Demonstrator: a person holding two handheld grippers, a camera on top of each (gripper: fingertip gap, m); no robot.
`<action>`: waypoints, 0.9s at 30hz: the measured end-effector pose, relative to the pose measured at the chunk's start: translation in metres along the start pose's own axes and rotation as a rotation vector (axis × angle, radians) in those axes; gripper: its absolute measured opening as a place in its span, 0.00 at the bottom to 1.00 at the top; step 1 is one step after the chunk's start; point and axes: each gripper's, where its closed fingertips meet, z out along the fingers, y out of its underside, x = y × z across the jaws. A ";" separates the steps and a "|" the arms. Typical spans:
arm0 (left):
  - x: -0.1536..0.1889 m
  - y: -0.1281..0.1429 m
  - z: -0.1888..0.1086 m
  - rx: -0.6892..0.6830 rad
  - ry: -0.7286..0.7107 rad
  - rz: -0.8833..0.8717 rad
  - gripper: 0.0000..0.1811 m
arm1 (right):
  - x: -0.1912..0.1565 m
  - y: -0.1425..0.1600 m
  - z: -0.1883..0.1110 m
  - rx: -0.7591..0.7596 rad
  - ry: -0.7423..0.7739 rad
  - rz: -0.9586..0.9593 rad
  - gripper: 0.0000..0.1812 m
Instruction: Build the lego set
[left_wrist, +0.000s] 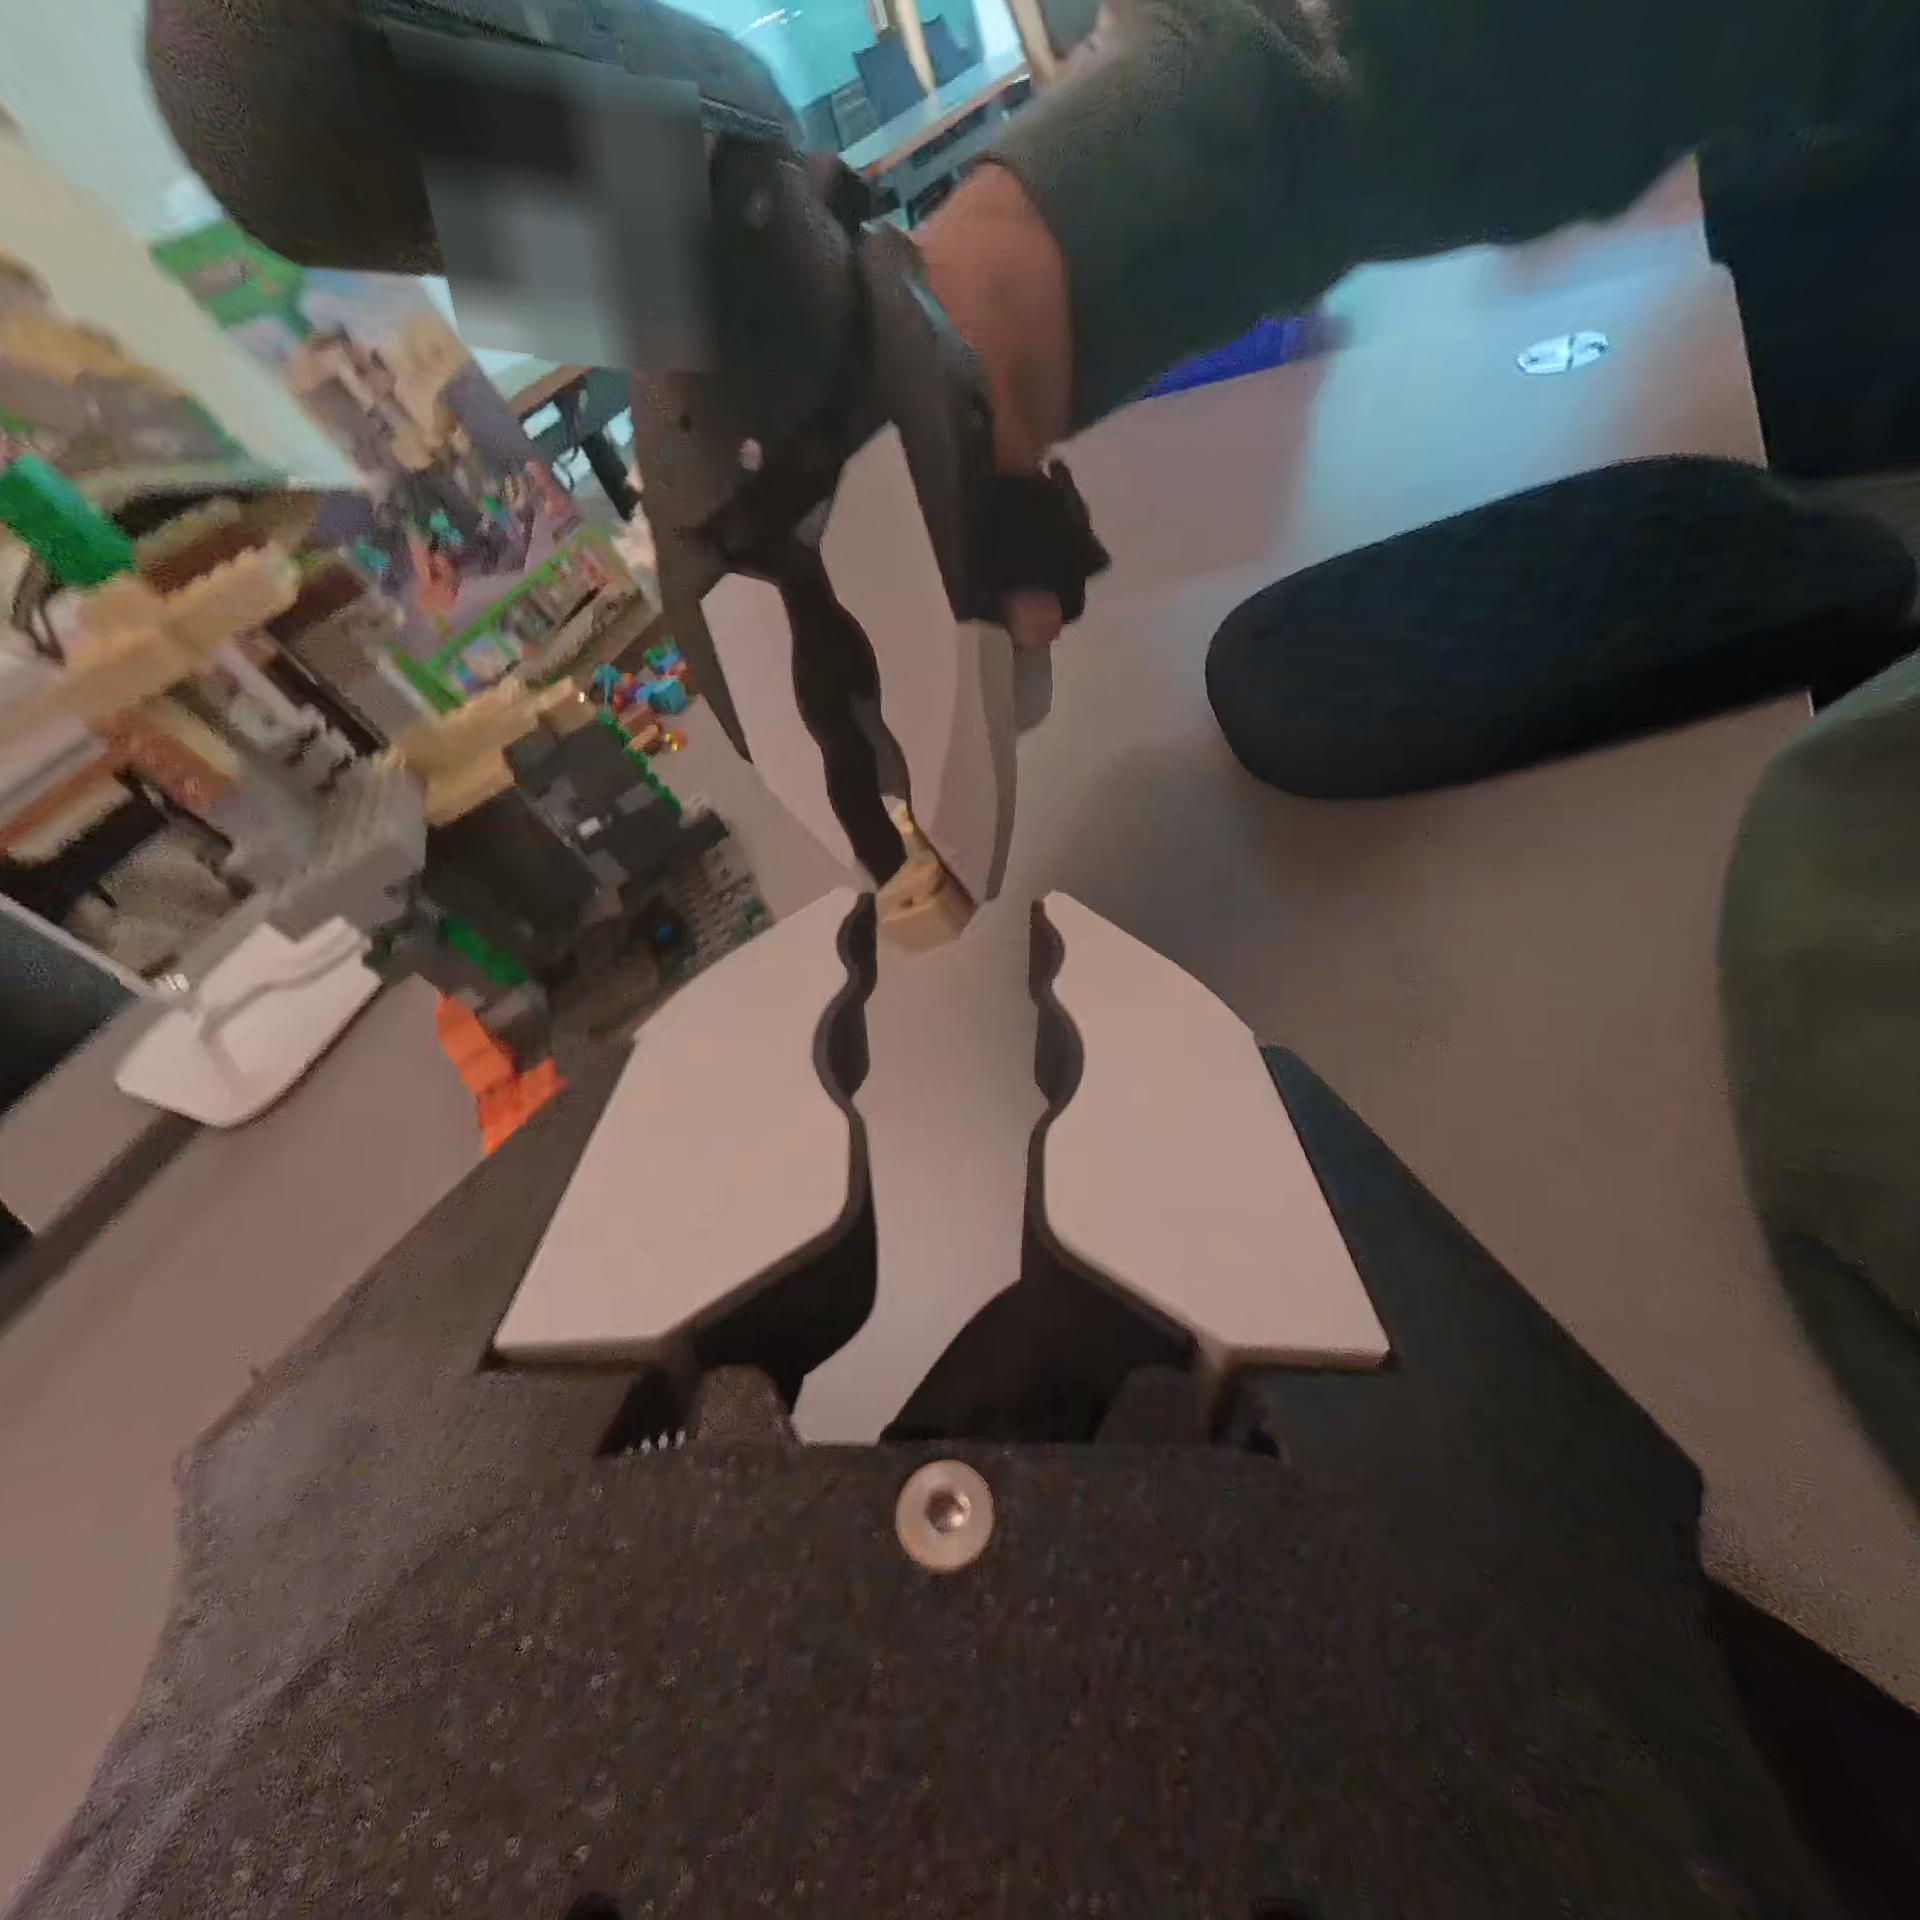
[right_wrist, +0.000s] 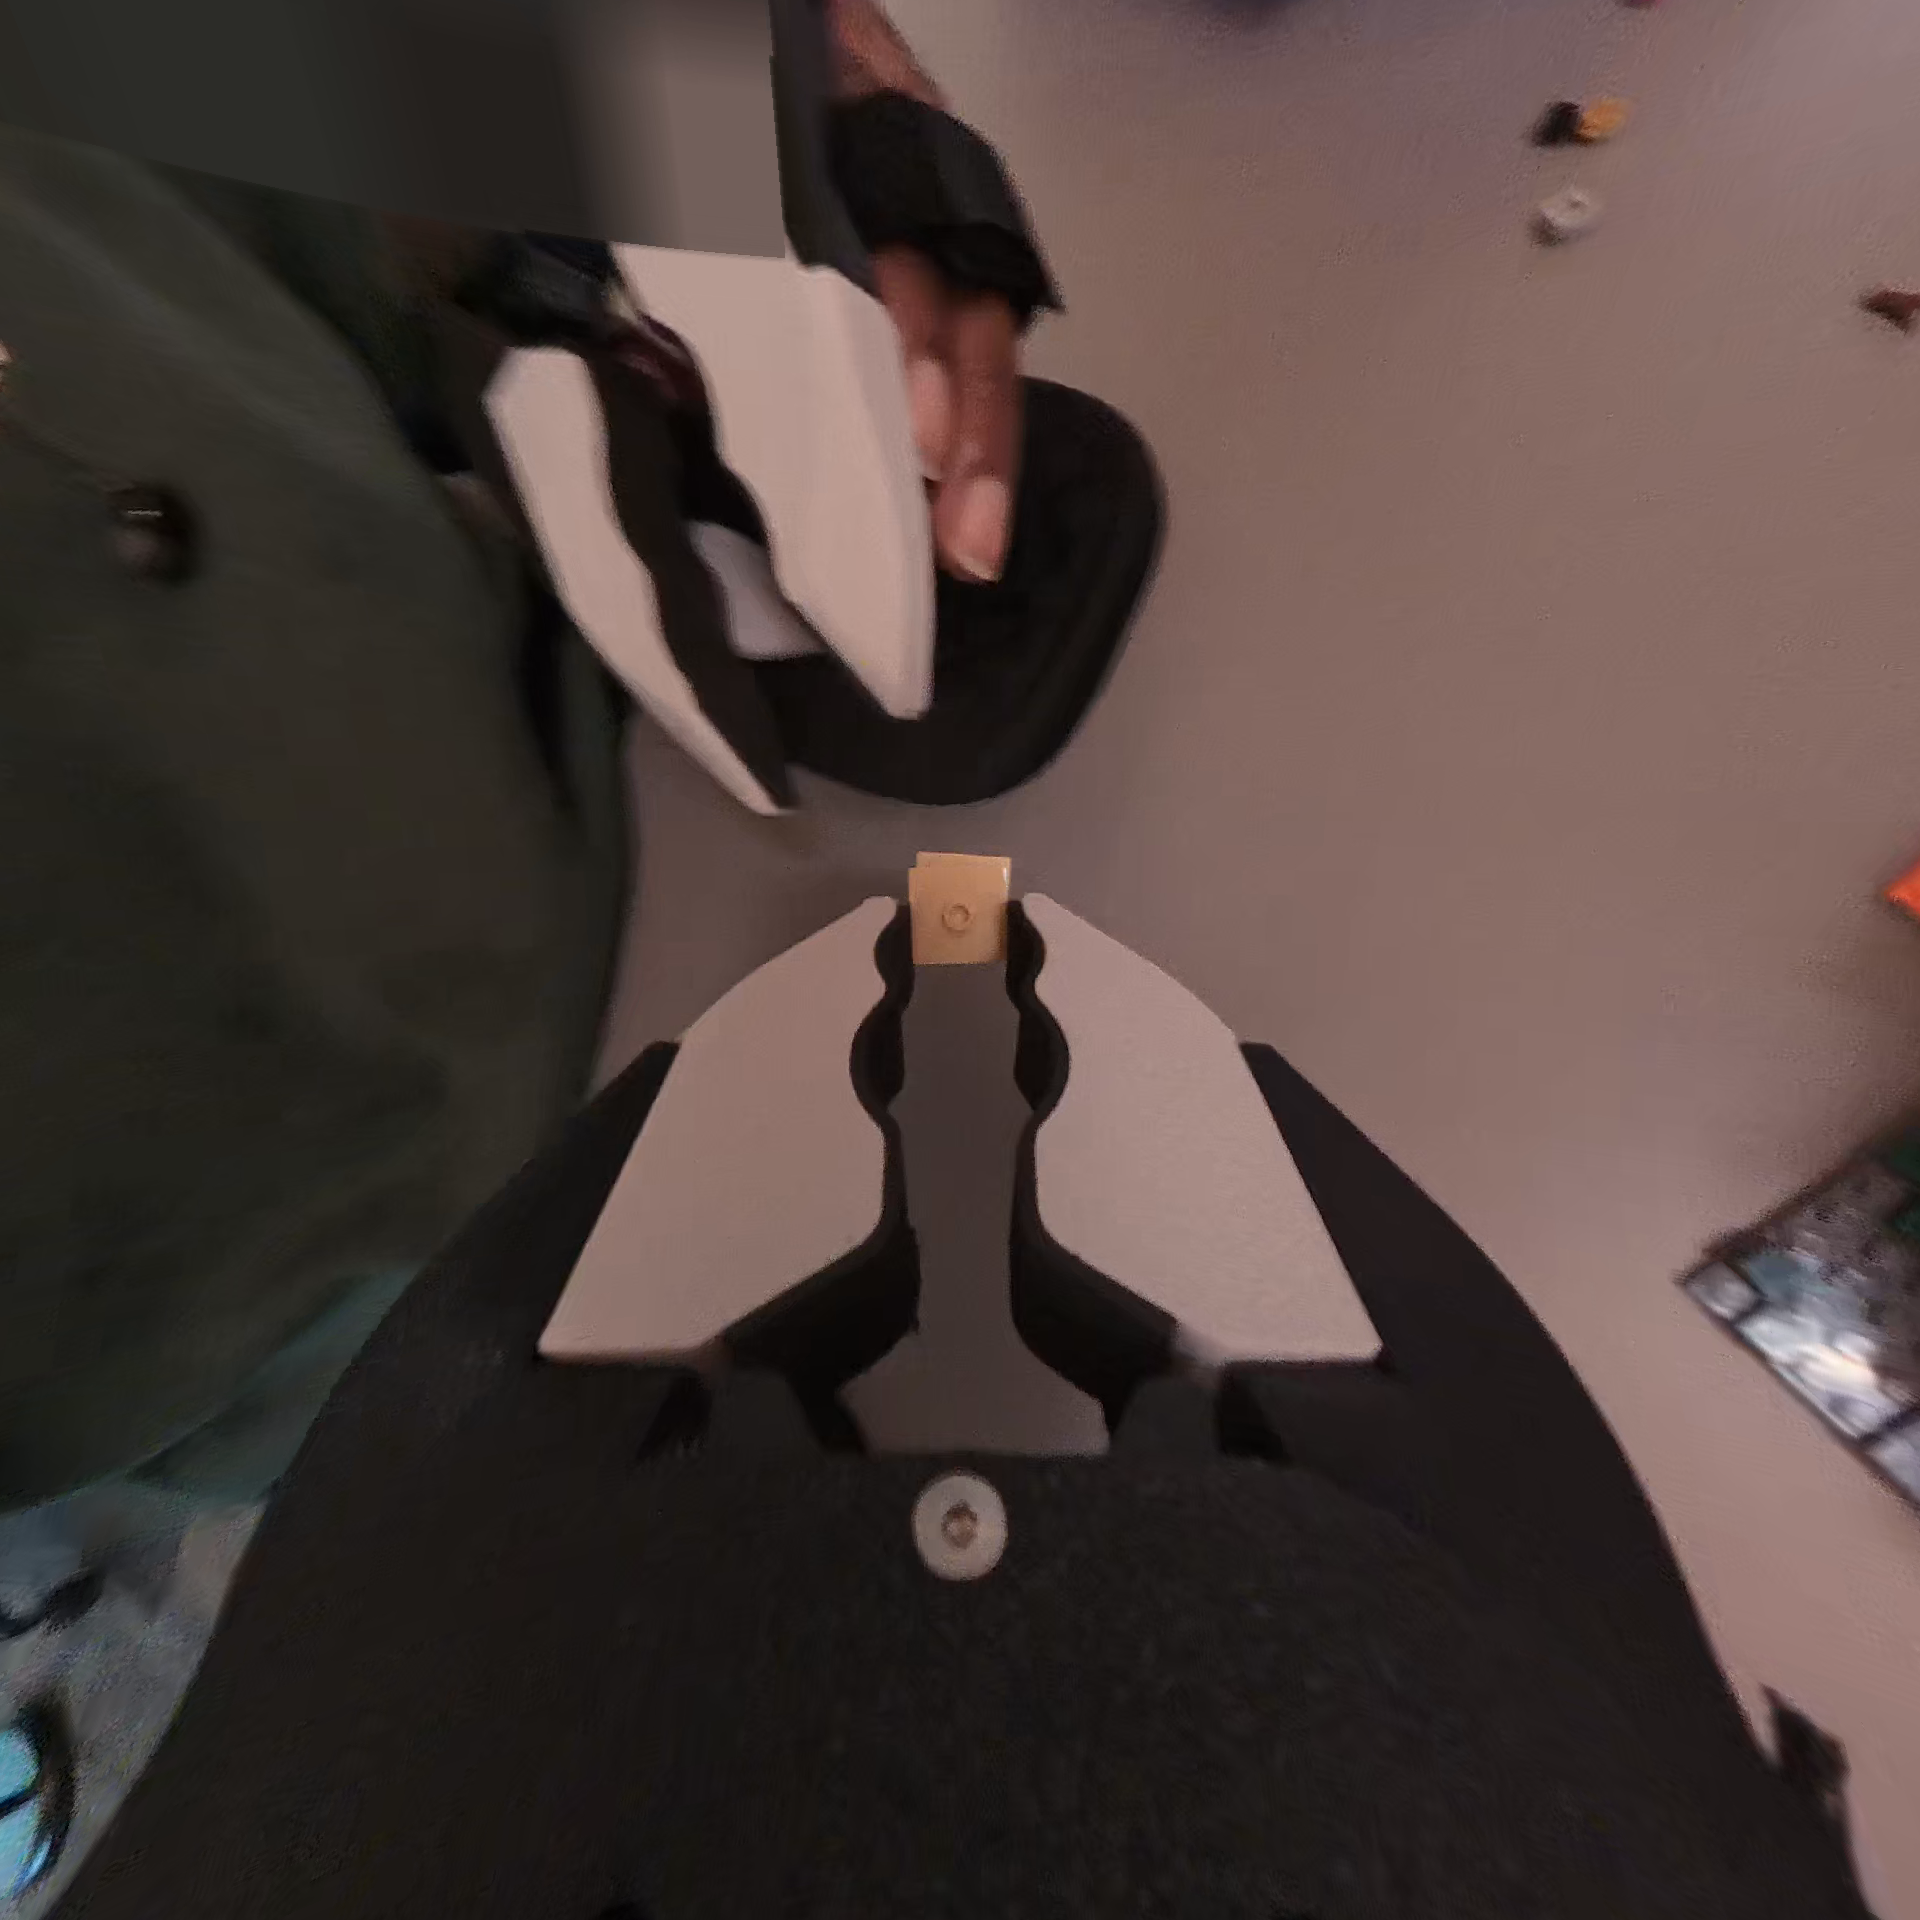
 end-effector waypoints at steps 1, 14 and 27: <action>0.004 -0.004 0.002 0.007 0.001 0.046 0.16 | -0.010 -0.001 -0.004 0.009 -0.051 -0.001 0.09; 0.046 -0.042 0.013 0.088 0.102 0.455 0.16 | -0.075 -0.003 -0.015 0.063 -0.424 0.052 0.09; 0.049 -0.054 0.018 0.137 0.081 0.399 0.09 | -0.087 -0.005 -0.022 0.194 -0.491 0.094 0.12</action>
